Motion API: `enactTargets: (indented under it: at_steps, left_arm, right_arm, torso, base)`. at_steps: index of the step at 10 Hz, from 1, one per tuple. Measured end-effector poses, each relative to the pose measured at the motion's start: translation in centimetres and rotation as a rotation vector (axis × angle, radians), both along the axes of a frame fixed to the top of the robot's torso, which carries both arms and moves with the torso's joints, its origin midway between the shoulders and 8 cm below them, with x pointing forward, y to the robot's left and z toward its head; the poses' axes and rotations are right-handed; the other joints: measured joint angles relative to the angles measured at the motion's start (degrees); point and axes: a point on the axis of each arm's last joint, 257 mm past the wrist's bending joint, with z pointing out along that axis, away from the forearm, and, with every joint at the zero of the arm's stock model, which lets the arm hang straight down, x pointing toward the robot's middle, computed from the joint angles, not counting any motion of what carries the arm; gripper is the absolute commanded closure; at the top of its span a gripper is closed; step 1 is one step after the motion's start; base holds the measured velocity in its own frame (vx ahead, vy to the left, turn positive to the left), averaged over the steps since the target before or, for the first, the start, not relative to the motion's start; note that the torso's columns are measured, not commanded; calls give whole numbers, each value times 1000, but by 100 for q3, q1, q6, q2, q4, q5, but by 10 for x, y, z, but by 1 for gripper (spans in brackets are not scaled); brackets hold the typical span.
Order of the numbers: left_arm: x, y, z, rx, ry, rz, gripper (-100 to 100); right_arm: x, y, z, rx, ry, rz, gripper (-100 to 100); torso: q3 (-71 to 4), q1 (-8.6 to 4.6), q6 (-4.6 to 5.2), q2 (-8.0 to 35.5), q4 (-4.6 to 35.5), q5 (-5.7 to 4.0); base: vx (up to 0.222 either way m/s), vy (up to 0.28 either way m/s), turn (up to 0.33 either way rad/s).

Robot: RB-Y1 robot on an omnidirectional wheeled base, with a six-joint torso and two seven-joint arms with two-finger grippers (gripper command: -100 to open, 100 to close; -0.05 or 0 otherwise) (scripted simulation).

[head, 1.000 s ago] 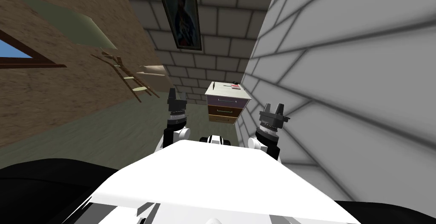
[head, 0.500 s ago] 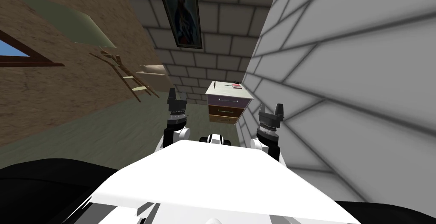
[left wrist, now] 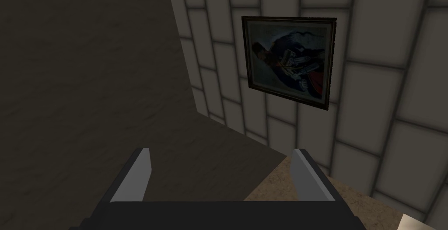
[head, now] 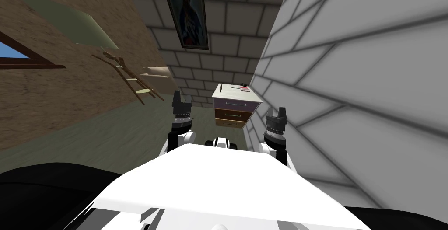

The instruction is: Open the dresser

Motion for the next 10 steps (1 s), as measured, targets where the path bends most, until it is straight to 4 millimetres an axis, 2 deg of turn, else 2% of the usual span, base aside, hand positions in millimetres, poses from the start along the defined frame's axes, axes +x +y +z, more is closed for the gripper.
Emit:
enactTargets:
  at_steps: [10]
  left_arm:
    - [0,0,0,0,0,0,0]
  right_arm:
    - [7,-10,-25,-273,-2,-204,-100]
  torso:
    - [-2,-3,0,-4,-1,-1]
  base:
    - [41,30,5]
